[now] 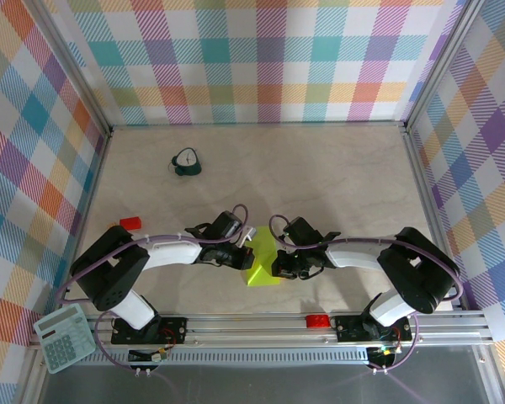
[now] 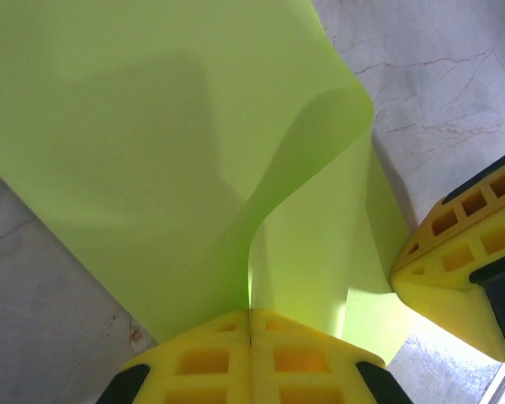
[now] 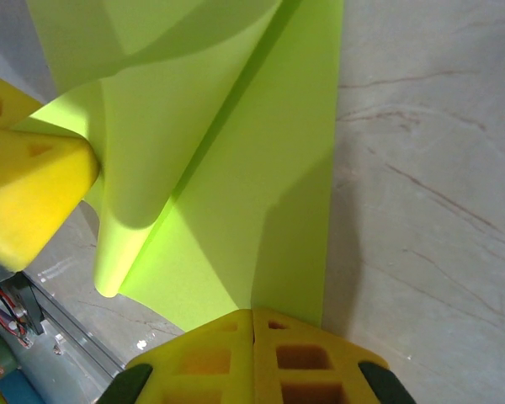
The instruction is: Fold a paper plane with a square sheet of paper (fold left side to right side)
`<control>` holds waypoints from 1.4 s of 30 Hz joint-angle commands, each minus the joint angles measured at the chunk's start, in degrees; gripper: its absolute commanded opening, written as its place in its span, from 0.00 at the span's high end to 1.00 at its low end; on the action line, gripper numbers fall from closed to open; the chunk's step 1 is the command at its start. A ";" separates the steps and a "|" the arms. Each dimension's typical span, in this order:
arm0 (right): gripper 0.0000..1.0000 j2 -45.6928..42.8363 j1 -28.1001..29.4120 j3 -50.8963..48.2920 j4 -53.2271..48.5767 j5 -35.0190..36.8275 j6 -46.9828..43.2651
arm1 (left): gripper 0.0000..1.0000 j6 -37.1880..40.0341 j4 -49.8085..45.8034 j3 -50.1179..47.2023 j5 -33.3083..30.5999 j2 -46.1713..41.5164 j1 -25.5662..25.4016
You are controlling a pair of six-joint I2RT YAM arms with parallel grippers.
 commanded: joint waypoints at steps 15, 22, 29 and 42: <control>1.00 2.71 0.49 -1.07 -4.98 3.92 -0.63 | 1.00 1.85 -2.09 1.54 -1.96 1.17 0.56; 1.00 2.80 0.52 -0.54 -4.72 3.49 -0.76 | 1.00 1.90 -1.52 1.01 -1.59 2.15 0.55; 1.00 2.01 0.49 0.44 -4.34 2.55 -0.96 | 1.00 2.07 -1.60 0.40 -1.27 3.11 0.53; 1.00 -5.97 0.47 1.65 -0.77 0.92 0.84 | 1.00 1.98 -1.46 0.26 -1.57 4.26 -0.06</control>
